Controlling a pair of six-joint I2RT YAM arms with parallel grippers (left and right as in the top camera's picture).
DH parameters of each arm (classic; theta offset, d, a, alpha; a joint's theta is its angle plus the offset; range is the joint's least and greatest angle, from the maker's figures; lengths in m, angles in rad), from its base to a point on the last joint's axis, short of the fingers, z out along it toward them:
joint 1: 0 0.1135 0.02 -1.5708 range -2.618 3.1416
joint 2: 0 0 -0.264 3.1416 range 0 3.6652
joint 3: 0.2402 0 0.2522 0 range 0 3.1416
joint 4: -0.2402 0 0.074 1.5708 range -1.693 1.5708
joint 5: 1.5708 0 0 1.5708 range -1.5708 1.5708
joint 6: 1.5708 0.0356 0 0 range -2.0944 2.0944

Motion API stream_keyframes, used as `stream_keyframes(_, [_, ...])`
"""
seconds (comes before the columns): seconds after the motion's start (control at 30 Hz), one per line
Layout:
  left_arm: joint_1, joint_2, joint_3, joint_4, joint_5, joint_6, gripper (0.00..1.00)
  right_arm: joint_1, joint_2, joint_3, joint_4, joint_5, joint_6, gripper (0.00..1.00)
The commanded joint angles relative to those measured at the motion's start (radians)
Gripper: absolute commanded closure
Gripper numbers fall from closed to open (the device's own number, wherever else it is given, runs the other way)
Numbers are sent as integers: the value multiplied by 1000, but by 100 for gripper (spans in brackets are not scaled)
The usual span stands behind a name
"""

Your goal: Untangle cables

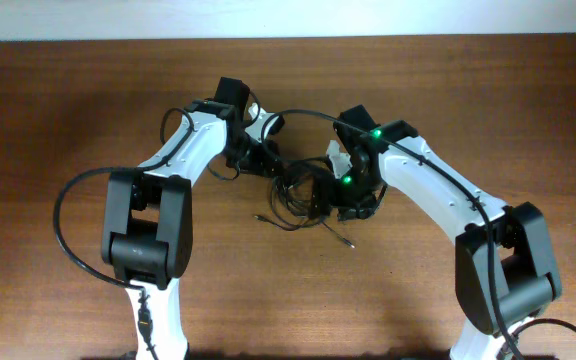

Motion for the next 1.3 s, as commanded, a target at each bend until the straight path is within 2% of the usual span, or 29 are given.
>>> stream_keyframes(0.0, [-3,-14,12,2,-3,-10,69,-21,-13,13,34,281,-17,34])
stream_keyframes(0.07, [-3,-14,12,2,-3,-10,69,-44,-7,11,119,391,-12,35])
stream_keyframes(0.13, [-4,-14,12,2,5,-9,68,-66,-5,7,197,399,-12,36])
stream_keyframes(0.23, [-13,-14,12,6,51,11,57,-77,12,5,253,399,-10,44])
stream_keyframes(0.37, [-14,-14,12,6,50,11,57,-75,40,5,277,398,-9,51])
stream_keyframes(0.67, [-24,-14,12,10,45,11,70,-56,124,1,350,372,-10,50])
stream_keyframes(0.9, [-100,-14,12,19,-125,-5,66,-42,146,-1,372,372,-10,50])
stream_keyframes(0.93, [-102,-14,12,21,-130,-5,67,-42,146,-1,372,372,-10,50])
stream_keyframes(1.13, [-101,-14,12,24,-130,-31,98,-41,146,-1,392,345,-10,50])
stream_keyframes(1.27, [-101,-14,12,25,-130,-63,100,-41,146,-2,399,345,-10,44])
